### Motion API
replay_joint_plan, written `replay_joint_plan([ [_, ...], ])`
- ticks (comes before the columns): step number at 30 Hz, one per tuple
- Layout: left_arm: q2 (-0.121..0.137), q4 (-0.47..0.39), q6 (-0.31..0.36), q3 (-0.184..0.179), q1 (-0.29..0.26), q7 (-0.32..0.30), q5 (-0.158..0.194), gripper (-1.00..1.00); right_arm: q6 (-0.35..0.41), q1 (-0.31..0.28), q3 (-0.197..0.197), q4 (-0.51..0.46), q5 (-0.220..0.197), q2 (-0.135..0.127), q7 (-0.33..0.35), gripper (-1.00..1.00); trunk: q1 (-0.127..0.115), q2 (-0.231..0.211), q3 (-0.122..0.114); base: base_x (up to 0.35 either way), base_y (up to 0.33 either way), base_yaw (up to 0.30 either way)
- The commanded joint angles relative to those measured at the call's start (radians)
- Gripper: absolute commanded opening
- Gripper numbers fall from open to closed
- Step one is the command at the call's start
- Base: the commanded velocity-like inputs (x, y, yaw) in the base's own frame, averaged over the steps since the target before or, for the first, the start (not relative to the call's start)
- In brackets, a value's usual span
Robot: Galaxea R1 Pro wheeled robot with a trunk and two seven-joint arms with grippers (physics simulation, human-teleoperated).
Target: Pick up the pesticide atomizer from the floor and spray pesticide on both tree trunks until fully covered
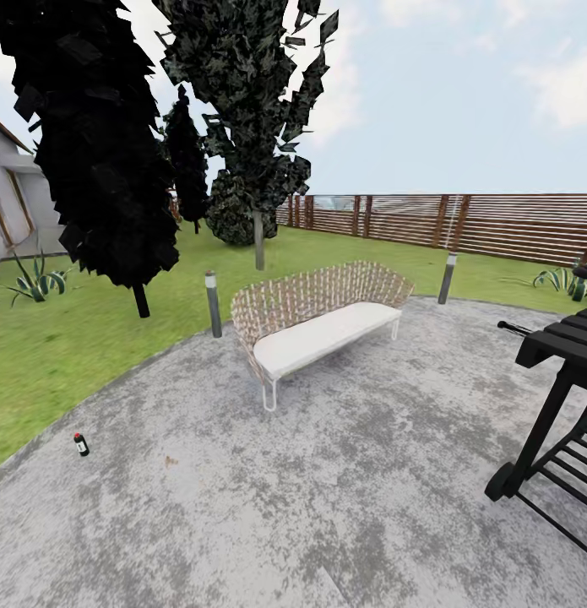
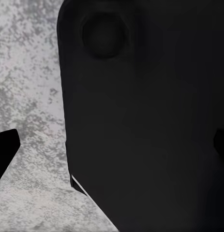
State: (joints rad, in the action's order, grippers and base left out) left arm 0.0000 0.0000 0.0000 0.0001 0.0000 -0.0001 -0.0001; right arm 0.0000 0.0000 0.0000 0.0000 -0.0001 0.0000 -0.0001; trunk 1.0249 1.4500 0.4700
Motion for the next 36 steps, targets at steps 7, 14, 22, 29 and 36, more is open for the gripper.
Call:
replay_joint_plan([
  [7,-0.005,0.002,-0.001,-0.005,-0.001,-0.007,0.002,1.00,-0.002,0.003,0.001,-0.010,0.000,0.011,0.009,1.00,0.000,0.000,0.000,0.000,0.000,0.000],
  [14,-0.006,0.002,0.000,-0.003,0.000,-0.006,0.003,1.00,-0.017,-0.013,0.003,-0.050,0.001,0.040,0.007,1.00,0.000,0.000,0.000,0.000,0.000,0.000],
  [22,-0.004,-0.004,-0.002,-0.005,-0.001,-0.006,0.003,1.00,-0.059,-0.014,0.002,-0.095,0.002,0.031,0.004,1.00,0.000,0.000,0.000,0.000,0.000,0.000],
  [29,0.004,-0.021,-0.038,-0.007,-0.026,-0.001,0.002,1.00,-0.098,-0.014,-0.005,-0.128,0.002,-0.003,0.003,1.00,0.000,0.000,0.000,0.000,0.000,0.000],
  [36,0.002,-0.280,-0.299,-0.009,-0.037,-0.005,0.003,1.00,-0.209,-0.017,-0.006,-0.521,-0.002,-0.076,0.004,1.00,0.000,0.000,0.000,0.000,0.000,0.000],
])
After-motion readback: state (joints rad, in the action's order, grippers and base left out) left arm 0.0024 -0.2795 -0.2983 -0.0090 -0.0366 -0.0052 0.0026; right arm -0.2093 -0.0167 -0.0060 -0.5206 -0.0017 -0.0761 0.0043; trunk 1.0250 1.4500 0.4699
